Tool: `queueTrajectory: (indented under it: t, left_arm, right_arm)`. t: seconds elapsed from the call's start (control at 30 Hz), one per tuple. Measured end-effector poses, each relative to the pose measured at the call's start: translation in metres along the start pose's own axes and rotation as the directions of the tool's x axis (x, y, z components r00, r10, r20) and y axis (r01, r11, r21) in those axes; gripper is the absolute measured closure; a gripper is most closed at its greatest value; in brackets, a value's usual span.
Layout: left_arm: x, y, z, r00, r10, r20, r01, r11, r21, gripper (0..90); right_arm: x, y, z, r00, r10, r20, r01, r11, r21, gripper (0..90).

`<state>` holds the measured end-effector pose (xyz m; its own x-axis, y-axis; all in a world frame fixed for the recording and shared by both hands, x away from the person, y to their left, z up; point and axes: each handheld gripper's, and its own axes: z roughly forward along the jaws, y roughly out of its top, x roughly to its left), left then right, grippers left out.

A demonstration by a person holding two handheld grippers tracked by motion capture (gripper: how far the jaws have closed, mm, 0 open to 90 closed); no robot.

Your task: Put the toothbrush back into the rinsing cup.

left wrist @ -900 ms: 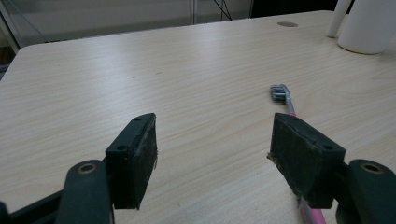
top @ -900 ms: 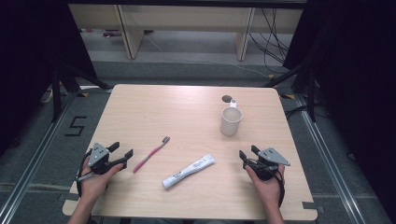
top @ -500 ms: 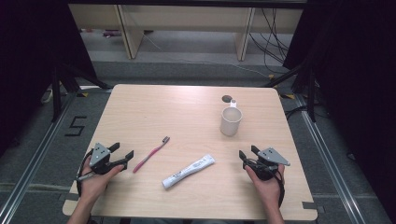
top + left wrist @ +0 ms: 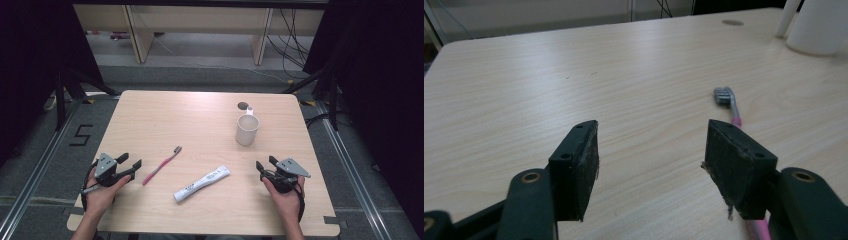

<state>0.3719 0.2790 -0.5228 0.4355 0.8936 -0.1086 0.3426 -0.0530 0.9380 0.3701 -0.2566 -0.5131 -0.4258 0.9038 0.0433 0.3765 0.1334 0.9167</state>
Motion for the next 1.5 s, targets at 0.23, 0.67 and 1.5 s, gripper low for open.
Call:
queueTrajectory:
  t: [0.23, 0.67, 1.5]
  left_arm:
    - [-0.006, 0.013, 0.000, 0.9987, 0.051, 0.001, -0.051, 0.9986, 0.016, 34.6]
    - [-0.015, 0.035, 0.010, 0.9966, 0.060, 0.056, -0.073, 0.9583, 0.276, 34.2]
    - [-0.031, 0.080, 0.054, 0.9858, 0.072, 0.152, -0.157, 0.7205, 0.676, 35.5]
  right_arm:
    - [0.000, 0.000, 0.001, 1.0000, 0.000, 0.003, 0.000, 1.000, 0.001, 43.2]
    - [0.001, 0.000, 0.002, 0.9999, 0.014, 0.002, -0.014, 1.000, -0.012, 43.3]
    - [0.003, 0.000, 0.001, 0.9997, 0.014, 0.021, -0.014, 1.000, -0.007, 43.3]
